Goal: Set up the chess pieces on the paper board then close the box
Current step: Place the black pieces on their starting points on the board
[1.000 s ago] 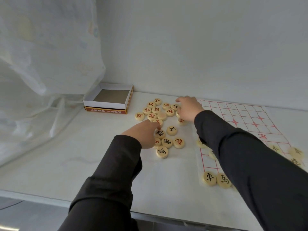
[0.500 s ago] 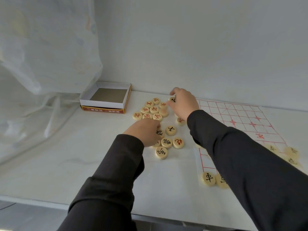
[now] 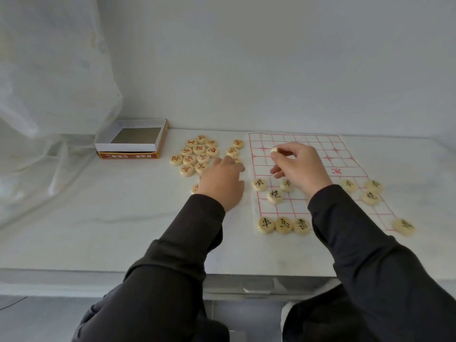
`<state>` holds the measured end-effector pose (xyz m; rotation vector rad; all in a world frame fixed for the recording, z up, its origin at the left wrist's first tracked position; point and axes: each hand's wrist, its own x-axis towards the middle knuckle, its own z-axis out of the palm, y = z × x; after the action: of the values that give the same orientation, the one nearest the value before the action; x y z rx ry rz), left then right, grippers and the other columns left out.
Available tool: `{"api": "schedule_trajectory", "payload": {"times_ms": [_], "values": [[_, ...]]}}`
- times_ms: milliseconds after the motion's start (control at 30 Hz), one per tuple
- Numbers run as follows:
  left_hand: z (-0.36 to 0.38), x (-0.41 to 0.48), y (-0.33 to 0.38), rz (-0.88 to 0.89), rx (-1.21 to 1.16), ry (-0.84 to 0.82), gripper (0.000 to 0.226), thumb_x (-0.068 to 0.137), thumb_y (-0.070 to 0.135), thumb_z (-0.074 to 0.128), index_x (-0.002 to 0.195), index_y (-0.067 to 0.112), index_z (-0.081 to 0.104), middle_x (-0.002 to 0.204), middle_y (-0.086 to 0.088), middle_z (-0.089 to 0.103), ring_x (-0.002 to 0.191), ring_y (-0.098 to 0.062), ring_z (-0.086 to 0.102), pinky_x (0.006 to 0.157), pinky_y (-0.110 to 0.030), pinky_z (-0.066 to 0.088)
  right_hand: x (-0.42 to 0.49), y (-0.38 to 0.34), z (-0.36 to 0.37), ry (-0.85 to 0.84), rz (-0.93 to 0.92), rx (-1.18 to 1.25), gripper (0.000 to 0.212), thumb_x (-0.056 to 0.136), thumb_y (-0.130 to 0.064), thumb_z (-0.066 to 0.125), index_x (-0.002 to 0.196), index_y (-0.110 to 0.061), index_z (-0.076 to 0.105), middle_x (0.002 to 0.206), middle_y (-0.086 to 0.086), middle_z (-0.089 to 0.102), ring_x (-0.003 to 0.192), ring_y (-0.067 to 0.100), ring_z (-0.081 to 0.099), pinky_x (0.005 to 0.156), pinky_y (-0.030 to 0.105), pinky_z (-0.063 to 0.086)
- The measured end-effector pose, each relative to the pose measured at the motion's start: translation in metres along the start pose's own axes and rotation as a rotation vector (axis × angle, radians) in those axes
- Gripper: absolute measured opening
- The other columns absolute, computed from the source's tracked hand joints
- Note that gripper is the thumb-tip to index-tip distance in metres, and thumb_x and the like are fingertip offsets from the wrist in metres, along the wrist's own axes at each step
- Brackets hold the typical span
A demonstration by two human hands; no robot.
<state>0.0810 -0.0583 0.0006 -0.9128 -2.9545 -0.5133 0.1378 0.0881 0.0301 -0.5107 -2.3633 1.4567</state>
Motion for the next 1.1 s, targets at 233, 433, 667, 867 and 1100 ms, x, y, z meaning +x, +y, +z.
{"api": "schedule_trajectory", "payload": {"times_ms": [233,433,667,867,1100], "values": [[0.032,-0.013,0.047,0.141,-0.034,0.026,0.034,0.091,0.013,0.044,0.123,0.017,0.056,0.127,0.0,0.052,0.118,-0.019,0.041,0.093,-0.034,0.044,-0.022,0.028,-0.046,-0.08,0.157,0.197,0.02,0.094,-0.005,0.049,0.11,-0.013,0.058,0.1,0.007,0.055,0.067,0.02,0.063,0.067,0.031,0.058],[0.039,-0.02,0.054,0.223,-0.002,0.077,0.033,0.09,0.011,0.045,0.119,0.016,0.061,0.121,0.0,0.057,0.114,-0.019,0.046,0.091,-0.033,0.044,-0.037,0.051,-0.087,-0.086,0.151,0.114,0.009,0.093,-0.011,0.053,0.096,-0.014,0.062,0.094,0.011,0.057,0.062,0.02,0.06,0.06,0.03,0.056],[0.042,-0.023,0.059,0.238,0.017,0.085,0.033,0.091,0.013,0.044,0.119,0.018,0.06,0.123,0.002,0.055,0.116,-0.017,0.044,0.092,-0.028,0.04,-0.05,0.076,-0.089,-0.234,-0.043,-0.583,0.022,0.087,-0.019,0.063,0.109,-0.021,0.059,0.108,-0.007,0.056,0.08,0.007,0.051,0.073,0.02,0.039],[0.043,-0.023,0.058,0.242,0.01,0.082,0.032,0.091,0.013,0.045,0.118,0.017,0.061,0.123,0.002,0.055,0.117,-0.017,0.043,0.094,-0.027,0.039,-0.055,0.075,-0.086,-0.345,-0.056,-0.661,0.035,0.086,-0.014,0.062,0.118,-0.025,0.053,0.113,-0.006,0.055,0.1,0.011,0.051,0.085,0.021,0.041],[0.042,-0.023,0.058,0.241,0.005,0.083,0.031,0.092,0.014,0.045,0.118,0.016,0.062,0.123,0.001,0.055,0.118,-0.016,0.043,0.093,-0.027,0.039,-0.055,0.071,-0.086,-0.415,-0.047,-0.662,0.042,0.083,-0.01,0.065,0.12,-0.026,0.053,0.112,-0.006,0.055,0.101,0.01,0.051,0.086,0.02,0.039]]}}
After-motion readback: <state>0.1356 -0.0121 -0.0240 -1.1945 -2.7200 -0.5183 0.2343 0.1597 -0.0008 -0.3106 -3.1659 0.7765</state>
